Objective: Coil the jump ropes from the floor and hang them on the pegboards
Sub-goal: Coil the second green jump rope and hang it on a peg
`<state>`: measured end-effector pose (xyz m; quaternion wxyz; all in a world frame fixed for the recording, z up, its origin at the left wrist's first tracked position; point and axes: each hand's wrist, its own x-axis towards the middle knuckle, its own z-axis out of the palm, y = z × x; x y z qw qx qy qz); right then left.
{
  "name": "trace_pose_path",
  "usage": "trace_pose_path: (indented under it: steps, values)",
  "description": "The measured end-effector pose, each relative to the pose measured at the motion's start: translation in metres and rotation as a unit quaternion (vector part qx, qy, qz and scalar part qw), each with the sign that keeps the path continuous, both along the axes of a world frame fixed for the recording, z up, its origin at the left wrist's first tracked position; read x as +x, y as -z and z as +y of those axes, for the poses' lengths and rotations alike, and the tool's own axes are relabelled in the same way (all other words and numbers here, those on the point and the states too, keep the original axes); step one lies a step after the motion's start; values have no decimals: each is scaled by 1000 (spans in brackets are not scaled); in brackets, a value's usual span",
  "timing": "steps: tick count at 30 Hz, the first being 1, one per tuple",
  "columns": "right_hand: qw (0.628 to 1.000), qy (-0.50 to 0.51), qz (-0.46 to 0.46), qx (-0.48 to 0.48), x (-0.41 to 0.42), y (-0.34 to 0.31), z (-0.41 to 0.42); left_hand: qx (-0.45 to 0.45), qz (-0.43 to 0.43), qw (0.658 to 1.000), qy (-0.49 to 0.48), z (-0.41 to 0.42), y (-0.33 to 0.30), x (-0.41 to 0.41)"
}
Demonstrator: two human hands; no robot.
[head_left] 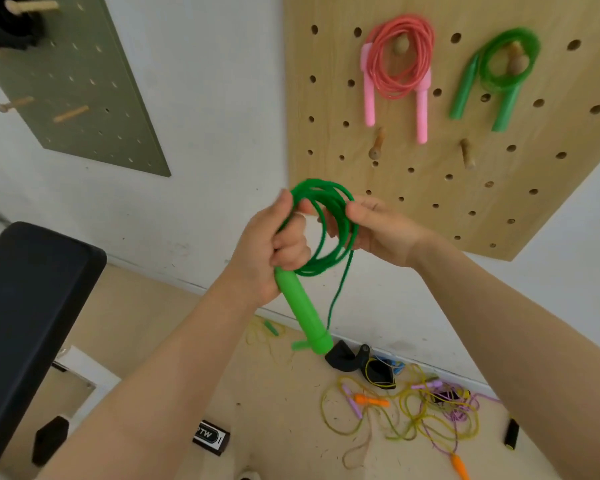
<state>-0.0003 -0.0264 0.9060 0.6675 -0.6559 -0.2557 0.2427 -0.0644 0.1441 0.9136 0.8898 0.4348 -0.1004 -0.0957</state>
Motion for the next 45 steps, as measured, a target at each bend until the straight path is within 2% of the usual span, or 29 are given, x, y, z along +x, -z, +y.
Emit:
trace_pose_path:
  steps: [2,5,6,8,10,12,14,15,18,20,22,23,24,27,28,29,32,34,36,38,41,43,45]
  values:
    - [998,54,-1,-25,2,9,-7,-57,-2,998,-30,4,-3,3]
    - [962,153,-81,-209,0,24,-12,-28,5,996,-83,9,-6,6]
    - [945,138,-110,-274,-3,27,-10,14,8,995,-101,8,-5,7]
    - [902,34,-165,-397,-14,27,-2,161,-4,976,-144,2,-1,8]
    - [831,-53,-230,-504,-25,23,8,303,-15,937,-174,-5,8,11]
    - [773,-91,-285,-559,-32,17,15,368,-3,912,-178,-9,19,17]
    - [745,-115,-326,-570,-36,12,19,388,14,906,-169,-15,26,22]
    - [738,-126,-335,-572,-37,10,19,366,29,916,-163,-19,28,22]
    - [723,-161,-318,-592,-37,7,19,240,80,958,-137,-30,26,20]
    - [719,-157,-345,-583,-36,3,19,288,69,947,-127,-34,29,20]
    - [722,-130,-396,-553,-35,-5,17,413,33,900,-137,-35,35,19]
    - [721,-113,-415,-543,-36,-12,16,448,20,883,-140,-36,37,17]
    - [721,-94,-431,-534,-36,-18,15,450,19,883,-134,-38,37,13]
    - [709,-17,-489,-508,-36,-39,6,392,-8,917,-70,-42,28,3]
    - [717,18,-495,-490,-33,-44,-1,372,-12,927,-43,-42,23,0]
    - [748,52,-479,-457,-30,-50,-7,353,-5,935,-13,-39,20,-1]
    - [880,108,-357,-294,-17,-52,-25,281,42,954,98,-30,13,-2]
    - [928,90,-278,-231,-16,-45,-27,229,52,962,140,-26,8,-3]
    - [962,55,-185,-192,-21,-38,-20,211,39,968,126,-26,4,-2]
    - [975,34,-130,-179,-25,-34,-14,211,23,974,80,-26,2,0]
    - [971,7,-158,-180,-27,-30,-8,183,35,982,20,-22,0,3]
    - [968,-8,-174,-179,-25,-28,-8,146,40,988,15,-20,-1,3]
    - [978,8,-137,-158,-20,-22,-13,78,28,996,30,-18,-2,2]
